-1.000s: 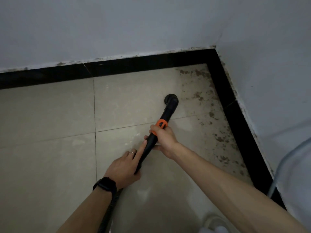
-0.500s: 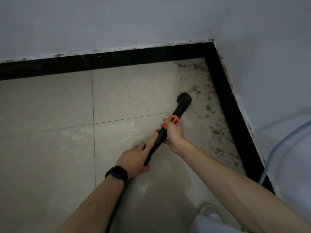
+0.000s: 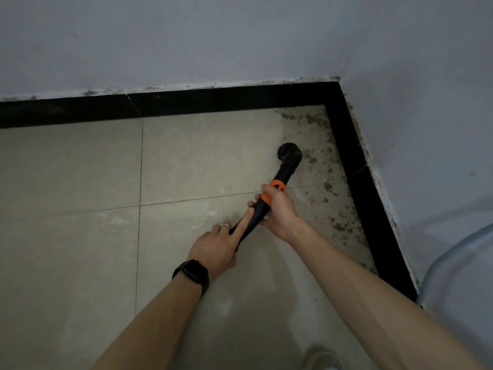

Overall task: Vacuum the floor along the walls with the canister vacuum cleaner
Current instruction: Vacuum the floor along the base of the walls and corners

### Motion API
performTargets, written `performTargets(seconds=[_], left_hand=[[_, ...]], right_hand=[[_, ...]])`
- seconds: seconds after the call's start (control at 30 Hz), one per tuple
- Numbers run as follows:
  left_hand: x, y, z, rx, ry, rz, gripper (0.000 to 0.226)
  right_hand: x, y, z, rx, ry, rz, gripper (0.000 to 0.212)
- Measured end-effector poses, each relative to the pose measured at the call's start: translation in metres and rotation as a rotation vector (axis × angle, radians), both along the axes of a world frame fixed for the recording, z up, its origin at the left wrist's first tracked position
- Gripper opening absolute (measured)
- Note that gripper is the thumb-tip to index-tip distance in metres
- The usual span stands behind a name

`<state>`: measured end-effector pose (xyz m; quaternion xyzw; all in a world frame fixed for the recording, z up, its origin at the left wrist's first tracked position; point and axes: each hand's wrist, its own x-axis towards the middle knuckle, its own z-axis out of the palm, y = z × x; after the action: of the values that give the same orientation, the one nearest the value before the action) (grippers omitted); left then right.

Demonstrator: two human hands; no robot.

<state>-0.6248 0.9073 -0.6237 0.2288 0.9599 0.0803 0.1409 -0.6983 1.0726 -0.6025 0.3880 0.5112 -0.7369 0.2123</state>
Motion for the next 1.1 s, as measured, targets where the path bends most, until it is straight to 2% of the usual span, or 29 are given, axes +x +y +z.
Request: performTargets(seconds=[0.1,0.2,0.3,0.4,0.53,0.67,1.1], left_hand=[[-0.007,0.005,-0.003,-0.008,0.042,0.019,0.111],[-0.013,0.009,-0.012,0.026,0.115,0.040,0.118],[-0.022,0.012,-0.016,0.034,0.089,0.042,0.115],[-0.032,0.015,-0.016,0.020,0.091,0.035,0.122],[-0.048,0.019,-0.011,-0.016,0.045,0.031,0.106],[-0.065,0.022,-0.010,0.003,0.038,0.056,0.105],[-0.105,0.038,-0.016,0.028,0.084,0.067,0.104]], right_hand=[[-0.009,0.003,-0.001,-0.007,0.003,-0.015,0.010],[-0.019,0.007,-0.003,-0.013,0.006,-0.027,0.009],[-0.029,0.008,-0.006,-0.009,0.022,-0.035,0.010],[-0.038,0.007,-0.011,0.005,0.041,-0.051,0.023],[-0.052,0.005,-0.017,0.038,0.070,-0.075,0.032],[-0.070,0.004,-0.017,0.073,0.090,-0.087,0.049],[-0.113,0.015,-0.021,0.153,0.123,-0.054,0.049]])
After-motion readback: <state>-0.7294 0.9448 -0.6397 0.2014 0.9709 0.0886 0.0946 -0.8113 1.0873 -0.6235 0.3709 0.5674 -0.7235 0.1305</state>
